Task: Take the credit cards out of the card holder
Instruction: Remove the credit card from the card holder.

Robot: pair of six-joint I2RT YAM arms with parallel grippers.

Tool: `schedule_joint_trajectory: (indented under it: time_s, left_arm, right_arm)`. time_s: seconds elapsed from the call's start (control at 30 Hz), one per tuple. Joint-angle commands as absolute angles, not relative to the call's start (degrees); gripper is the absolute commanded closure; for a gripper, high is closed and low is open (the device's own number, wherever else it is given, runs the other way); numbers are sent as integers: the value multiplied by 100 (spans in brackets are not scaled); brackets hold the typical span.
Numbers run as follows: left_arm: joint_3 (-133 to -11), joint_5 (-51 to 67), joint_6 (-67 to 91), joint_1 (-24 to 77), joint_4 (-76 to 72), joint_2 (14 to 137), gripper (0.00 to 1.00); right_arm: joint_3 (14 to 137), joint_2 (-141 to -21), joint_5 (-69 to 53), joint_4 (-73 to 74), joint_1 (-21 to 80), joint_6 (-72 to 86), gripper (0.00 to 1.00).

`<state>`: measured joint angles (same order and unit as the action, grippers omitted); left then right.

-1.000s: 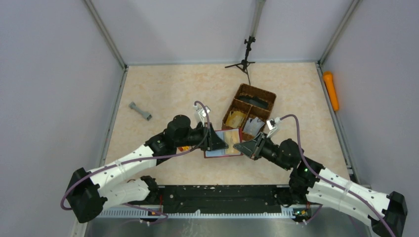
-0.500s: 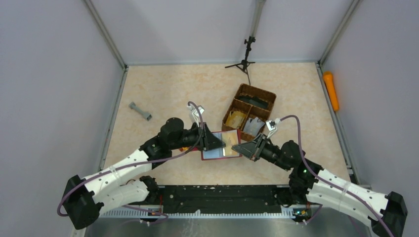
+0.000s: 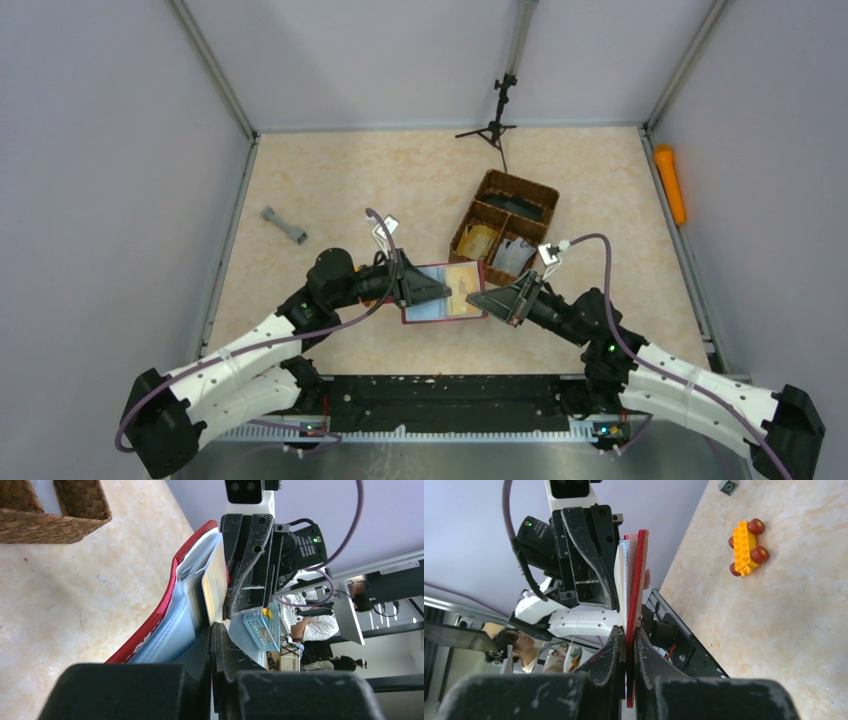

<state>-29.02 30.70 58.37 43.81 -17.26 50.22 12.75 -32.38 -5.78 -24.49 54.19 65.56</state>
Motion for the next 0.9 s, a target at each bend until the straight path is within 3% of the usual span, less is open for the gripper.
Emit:
schedule_joint_trajectory:
  time_s: [0.0,0.23,0.3,0.37,0.47,0.87]
  left_arm:
    - [-2881,3332,6011,4383,-2439,4838,100]
    - [-2778,3341,6029,4189,-2183,4692,100]
    - [-2760,3418,6082,4175,-2277,4721,100]
    - [-2760,3479,6122,4177,-2344,4781,100]
    - [-2748,3511,6142,4167,-2367,4803,100]
    - [-2530,3612,6281,4021,-2625,4726,100]
  right_arm:
    - [1291,-3250,-834,-3222,5415,6621,92]
    - [1106,-2913,-705,-3358,5416,6574,58]
    - [1128,-2891,-687,-3294,5415,6575,64]
    - [1164,-2902,-681,-3197,5406,6586,83]
    - [1235,-2900,-653,-2985,5410,6599,100]
    - [1162,-2480,-422,-2676,5397,6627,100]
